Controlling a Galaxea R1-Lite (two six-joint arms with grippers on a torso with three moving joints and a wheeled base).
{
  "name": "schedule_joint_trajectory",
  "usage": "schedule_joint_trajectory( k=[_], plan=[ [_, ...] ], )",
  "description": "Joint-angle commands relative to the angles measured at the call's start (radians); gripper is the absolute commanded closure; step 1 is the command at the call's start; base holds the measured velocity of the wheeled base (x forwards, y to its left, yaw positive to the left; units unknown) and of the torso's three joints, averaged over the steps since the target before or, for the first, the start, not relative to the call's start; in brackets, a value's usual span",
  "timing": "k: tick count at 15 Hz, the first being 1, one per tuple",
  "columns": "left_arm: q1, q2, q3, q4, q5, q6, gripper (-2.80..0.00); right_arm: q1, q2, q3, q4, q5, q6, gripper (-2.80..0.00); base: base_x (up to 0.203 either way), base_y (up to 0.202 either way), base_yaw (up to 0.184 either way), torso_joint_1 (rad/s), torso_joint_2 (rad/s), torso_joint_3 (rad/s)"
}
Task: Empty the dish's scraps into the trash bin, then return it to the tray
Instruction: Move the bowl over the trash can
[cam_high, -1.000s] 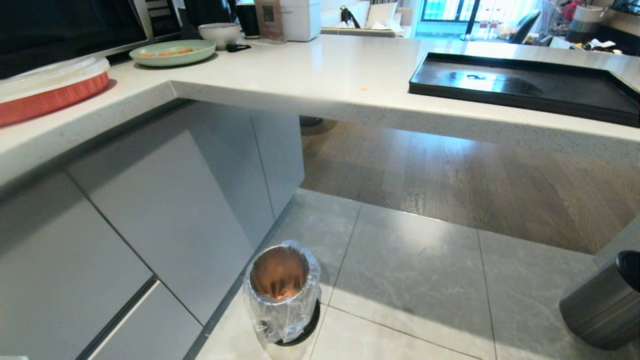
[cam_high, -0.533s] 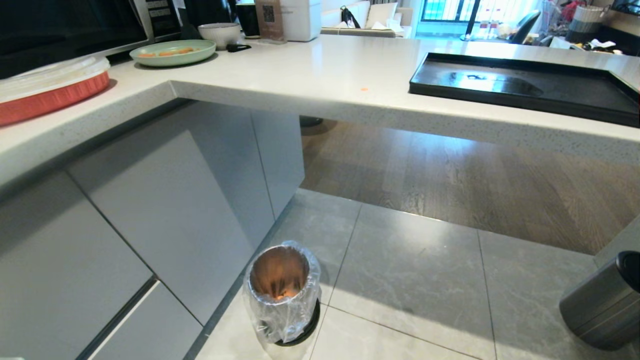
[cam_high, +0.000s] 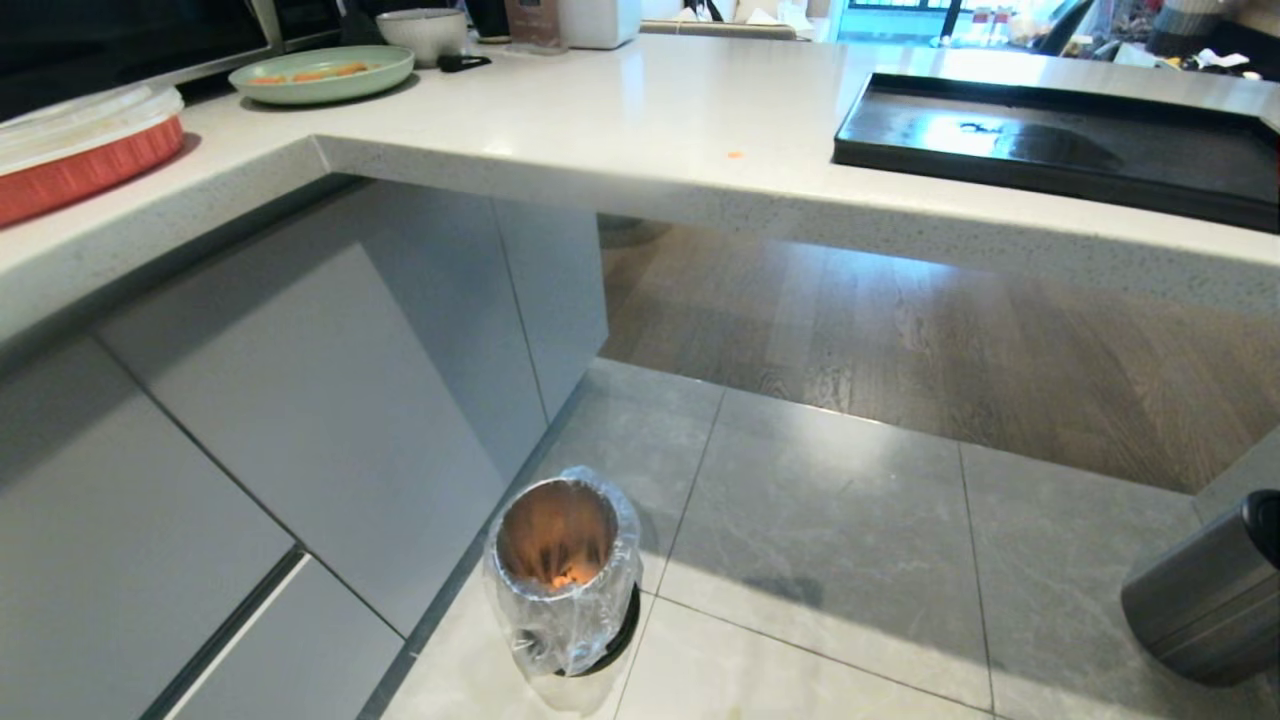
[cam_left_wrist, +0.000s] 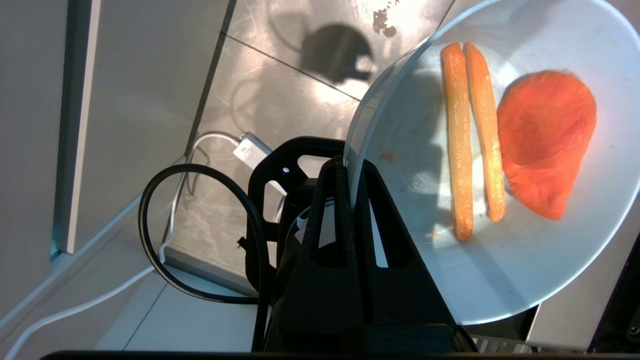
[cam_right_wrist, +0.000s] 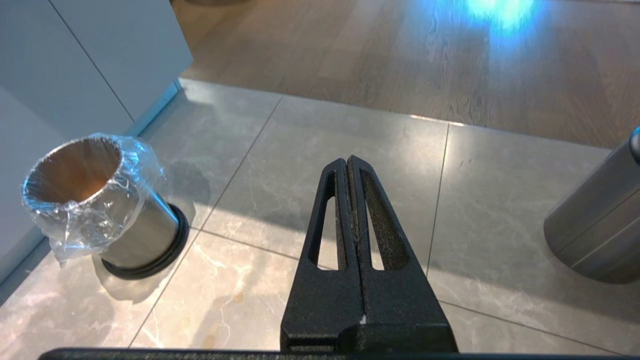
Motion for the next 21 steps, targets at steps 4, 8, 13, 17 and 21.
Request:
schedule_joint_trajectory(
  k=[4,8,13,17,21],
  plan=[
    [0.000,-0.019,0.011,0.006,-0.001,0.024,0.00,0.000,0.000,0.000,-0.001,0.000,0.000,0.00,0.000,0.000,0.000,0.003,0.00,-0.197],
    [0.000,-0.019,0.011,0.006,-0.001,0.026,0.00,0.000,0.000,0.000,-0.001,0.000,0.002,0.00,0.000,0.000,0.000,0.005,0.00,-0.200],
    [0.000,-0.019,0.011,0.006,-0.003,0.027,0.00,0.000,0.000,0.000,-0.001,0.000,0.000,0.00,0.000,0.000,0.000,0.005,0.00,-0.201],
    [0.000,-0.018,0.011,0.006,-0.003,0.027,0.00,0.000,0.000,0.001,-0.001,0.000,0.001,0.00,0.000,0.000,0.000,0.003,0.00,-0.199],
    [0.000,-0.017,0.011,0.006,-0.004,0.026,0.00,0.000,0.000,0.001,-0.001,0.000,0.000,0.00,0.000,0.000,0.000,0.003,0.01,-0.197]
  ],
)
